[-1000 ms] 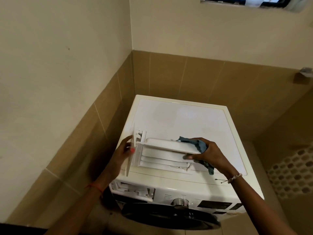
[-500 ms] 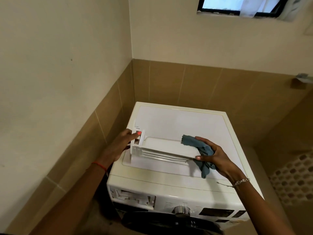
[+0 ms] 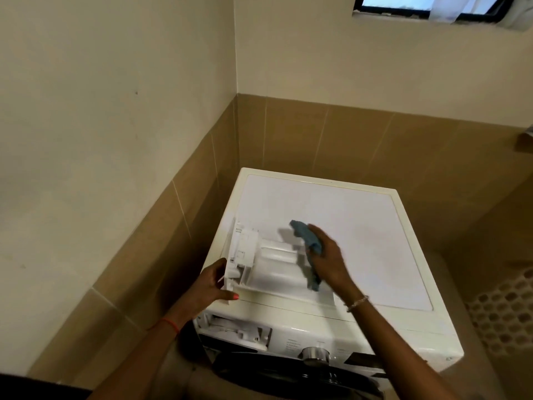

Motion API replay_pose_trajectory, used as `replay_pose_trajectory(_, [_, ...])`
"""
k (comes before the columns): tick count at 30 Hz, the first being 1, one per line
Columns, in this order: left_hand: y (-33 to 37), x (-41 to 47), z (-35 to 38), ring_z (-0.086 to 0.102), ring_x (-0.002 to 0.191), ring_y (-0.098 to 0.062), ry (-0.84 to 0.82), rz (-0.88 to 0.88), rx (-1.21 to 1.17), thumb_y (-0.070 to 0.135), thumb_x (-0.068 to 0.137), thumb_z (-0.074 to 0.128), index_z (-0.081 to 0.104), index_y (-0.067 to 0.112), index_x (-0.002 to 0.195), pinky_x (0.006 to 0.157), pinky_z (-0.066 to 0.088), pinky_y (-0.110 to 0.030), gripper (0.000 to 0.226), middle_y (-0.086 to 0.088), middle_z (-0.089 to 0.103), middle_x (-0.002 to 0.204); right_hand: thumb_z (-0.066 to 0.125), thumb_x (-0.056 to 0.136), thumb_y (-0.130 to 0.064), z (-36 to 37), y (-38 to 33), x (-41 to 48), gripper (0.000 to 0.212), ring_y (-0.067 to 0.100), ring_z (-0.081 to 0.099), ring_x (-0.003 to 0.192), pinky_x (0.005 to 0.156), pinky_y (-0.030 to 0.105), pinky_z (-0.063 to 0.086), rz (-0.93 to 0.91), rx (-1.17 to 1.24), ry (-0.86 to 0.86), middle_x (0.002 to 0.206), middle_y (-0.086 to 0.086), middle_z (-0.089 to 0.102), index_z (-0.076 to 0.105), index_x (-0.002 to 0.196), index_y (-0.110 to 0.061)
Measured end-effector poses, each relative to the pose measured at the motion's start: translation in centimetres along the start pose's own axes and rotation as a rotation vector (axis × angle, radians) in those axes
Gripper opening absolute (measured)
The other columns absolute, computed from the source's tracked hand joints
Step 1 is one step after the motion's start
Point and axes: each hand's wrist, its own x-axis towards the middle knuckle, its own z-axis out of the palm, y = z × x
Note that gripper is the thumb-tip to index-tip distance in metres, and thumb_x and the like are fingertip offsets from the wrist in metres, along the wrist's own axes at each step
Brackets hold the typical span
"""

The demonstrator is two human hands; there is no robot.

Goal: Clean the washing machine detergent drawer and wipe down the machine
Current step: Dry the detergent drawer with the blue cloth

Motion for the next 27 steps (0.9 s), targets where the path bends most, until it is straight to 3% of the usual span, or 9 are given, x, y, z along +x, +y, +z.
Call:
replay_pose_trajectory(2, [-0.4,-0.2,0.3,0.053,0.121,-0.021,0.033,-0.002,0.022,-0.001,0.057,0.082,0.051,0.024,0.118,0.093,0.052,-0.032,0.073,0.001,0.058,0.126,0.047,0.083,0.012,3.7,0.5,-0.4,0.055,0.028,0.049,0.122,0.098,0.021,0.036,-0.072,-0.171,-0.091,0.133,0.01,0.05,0.042,0.135,-0.003])
replay_pose_trajectory(6, [-0.3,-0.5,0.4,0.047,0.128,-0.018,0.09,0.023,0.161,-0.008,0.066,0.076,0.048,0.025,0.121,0.107,0.04,-0.033,0.07,0.002,0.054,0.13,0.049,0.093,-0.028,7.6,1.3,-1.2,0.061,0.034,0.016,0.142,0.116,0.041,0.015,-0.18,-0.678,-0.393,0.154,0.012,0.022,0.023,0.146,-0.015])
replay_pose_trajectory(9, [0.1,-1.3,-0.7,0.031,0.134,-0.008,0.052,0.026,0.315,-0.008,0.072,0.071,0.04,0.033,0.126,0.11,0.029,-0.025,0.075,0.011,0.037,0.137,0.042,0.097,-0.039,6.8,0.8,-0.7,0.053,0.026,0.048,0.125,0.098,0.031,0.039,-0.15,-0.552,-0.277,0.14,0.01,0.048,0.03,0.144,-0.02])
replay_pose_trajectory(11, [0.7,-1.1,-1.6,0.028,0.134,-0.009,0.031,-0.022,0.344,-0.015,0.078,0.058,0.044,0.037,0.122,0.109,0.028,-0.024,0.07,0.011,0.034,0.14,0.037,0.098,-0.038,5.9,1.3,0.3,0.045,0.023,0.054,0.117,0.085,0.026,0.042,-0.168,-0.557,-0.215,0.136,0.005,0.052,0.037,0.141,-0.022])
replay_pose_trajectory(14, [2.9,-0.3,-1.8,0.037,0.134,-0.02,0.218,-0.072,0.093,-0.005,0.089,0.041,0.05,0.016,0.131,0.107,0.033,-0.031,0.048,-0.006,0.042,0.144,0.028,0.1,-0.043,6.4,1.9,1.4,0.049,0.023,0.04,0.131,0.102,0.029,0.035,-0.179,-0.624,-0.272,0.149,0.005,0.035,0.035,0.142,-0.019])
replay_pose_trajectory(18, [6.7,1.9,1.0,0.047,0.123,-0.02,0.278,-0.078,-0.055,0.029,0.1,0.034,0.047,0.015,0.13,0.093,0.044,-0.029,0.036,-0.006,0.05,0.134,-0.021,0.078,-0.061,9.2,1.7,1.3,0.096,0.028,0.017,0.143,0.118,0.037,0.011,-0.238,-0.815,-0.309,0.155,0.012,0.019,0.016,0.148,-0.007])
replay_pose_trajectory(22, [7.8,3.7,2.7,0.036,0.135,-0.028,0.355,-0.143,0.297,0.03,0.1,0.033,0.022,0.013,0.147,0.11,0.034,-0.039,0.05,-0.011,0.032,0.15,0.0,0.092,-0.049,10.9,1.4,0.2,0.076,0.036,0.033,0.136,0.112,0.044,0.025,-0.262,-0.829,-0.214,0.147,0.018,0.036,0.032,0.143,-0.001])
replay_pose_trajectory(24, [7.6,3.4,3.0,0.036,0.135,-0.028,0.391,-0.092,0.378,0.019,0.102,0.03,0.019,0.011,0.147,0.104,0.034,-0.032,0.047,-0.011,0.031,0.15,0.01,0.093,-0.043,10.9,1.8,0.2,0.068,0.036,0.041,0.132,0.109,0.045,0.031,-0.246,-0.823,-0.201,0.142,0.018,0.044,0.039,0.139,-0.001])
replay_pose_trajectory(27, [7.1,2.6,3.3,0.039,0.132,-0.029,0.41,-0.048,0.538,0.01,0.1,0.031,0.015,0.012,0.148,0.101,0.037,-0.032,0.05,-0.012,0.033,0.149,0.002,0.097,-0.043,10.4,2.3,0.0,0.07,0.032,0.047,0.128,0.106,0.043,0.037,-0.252,-0.852,-0.198,0.136,0.015,0.052,0.047,0.134,-0.003])
